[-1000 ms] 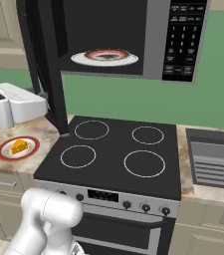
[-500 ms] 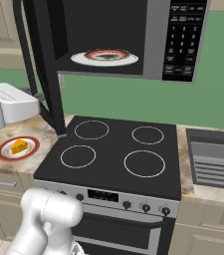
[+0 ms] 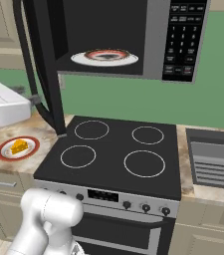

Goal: Pick the cheese from the counter and place it in the microwave. Then turn on the microwave.

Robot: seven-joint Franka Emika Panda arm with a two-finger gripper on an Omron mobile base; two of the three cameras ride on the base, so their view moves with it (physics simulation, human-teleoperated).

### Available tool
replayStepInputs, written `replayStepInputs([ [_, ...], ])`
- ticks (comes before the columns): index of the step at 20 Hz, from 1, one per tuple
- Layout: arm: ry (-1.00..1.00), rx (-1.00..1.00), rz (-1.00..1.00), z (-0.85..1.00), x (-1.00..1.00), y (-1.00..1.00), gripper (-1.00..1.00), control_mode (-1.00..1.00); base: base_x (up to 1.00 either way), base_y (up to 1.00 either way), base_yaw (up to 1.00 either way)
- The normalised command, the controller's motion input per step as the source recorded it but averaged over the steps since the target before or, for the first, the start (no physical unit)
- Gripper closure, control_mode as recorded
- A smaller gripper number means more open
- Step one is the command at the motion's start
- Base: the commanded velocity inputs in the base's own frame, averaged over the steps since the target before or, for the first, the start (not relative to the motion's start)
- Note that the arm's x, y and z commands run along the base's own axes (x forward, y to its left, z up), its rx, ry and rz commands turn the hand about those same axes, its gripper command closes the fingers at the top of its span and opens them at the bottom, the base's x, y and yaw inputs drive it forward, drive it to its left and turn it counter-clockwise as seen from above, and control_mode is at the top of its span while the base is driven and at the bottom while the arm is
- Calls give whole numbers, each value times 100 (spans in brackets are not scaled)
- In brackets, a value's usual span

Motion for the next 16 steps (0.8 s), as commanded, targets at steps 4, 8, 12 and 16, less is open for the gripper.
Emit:
replayStepInputs([
  [4,0,10,-13,10,-34,1,-100,-100,0,0,0],
  [8,0,24,-8,8,-40,-11,-100,-100,0,0,0],
  [12,-9,32,-1,7,-37,-19,-100,-100,0,0,0],
  [16,-19,39,3,9,-30,-27,-100,-100,0,0,0],
])
